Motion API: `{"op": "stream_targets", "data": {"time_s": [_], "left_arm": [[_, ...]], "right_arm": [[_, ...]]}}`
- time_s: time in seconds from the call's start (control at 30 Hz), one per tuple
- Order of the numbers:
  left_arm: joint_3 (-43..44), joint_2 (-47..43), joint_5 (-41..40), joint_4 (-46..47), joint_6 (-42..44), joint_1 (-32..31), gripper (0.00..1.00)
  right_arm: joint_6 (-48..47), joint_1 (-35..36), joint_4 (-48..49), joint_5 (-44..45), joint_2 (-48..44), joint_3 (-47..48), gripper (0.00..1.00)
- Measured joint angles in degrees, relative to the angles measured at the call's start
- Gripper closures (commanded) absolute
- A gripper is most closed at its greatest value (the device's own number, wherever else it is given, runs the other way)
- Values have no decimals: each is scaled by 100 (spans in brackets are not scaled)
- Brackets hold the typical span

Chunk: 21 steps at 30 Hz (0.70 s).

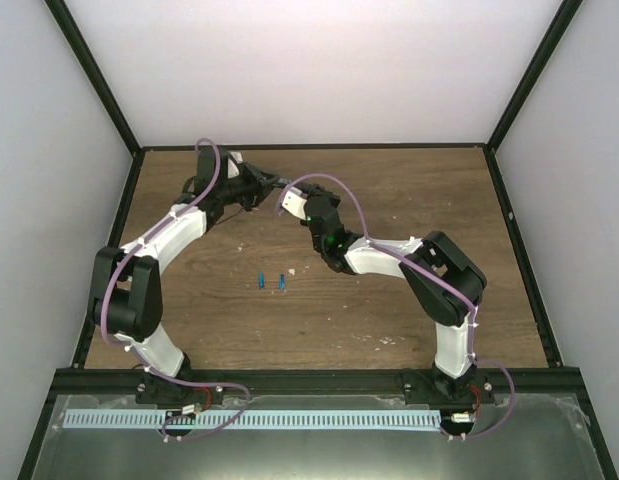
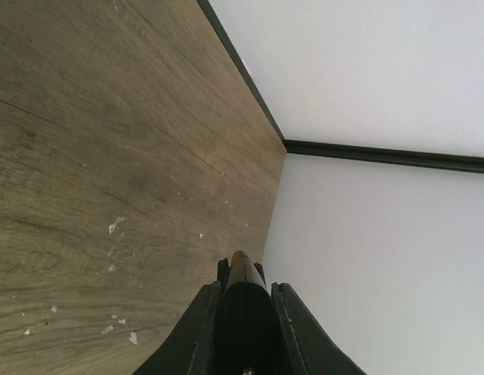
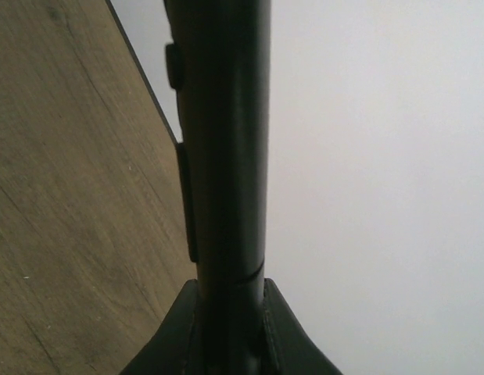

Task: Load the batteries into the remote control

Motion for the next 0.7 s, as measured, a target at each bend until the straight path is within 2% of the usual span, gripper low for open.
{"op": "stream_targets", "data": {"time_s": [0.1,0.3,0.37,0.5,0.57,0.7], "left_arm": [[70,4,-11,-109,96,-2,91],[168,4,-42,-256,317,-15,95],[175,4,-61,-304,426,-20,96],[175,4,-111,-363,697,-26,99],[175,9,-111,-365,901,-26,100],[175,20,33,-273,1318,-13,100]], "right_arm": [[-157,4,118,59,4,-24,99],[-428,33,533,208,96,-76,77],[-507,42,669,240,120,-109,65],[-535,42,872,254,122,-144,19],[-439,42,933,199,109,-144,1],[15,28,402,-240,-105,-177,0]]}}
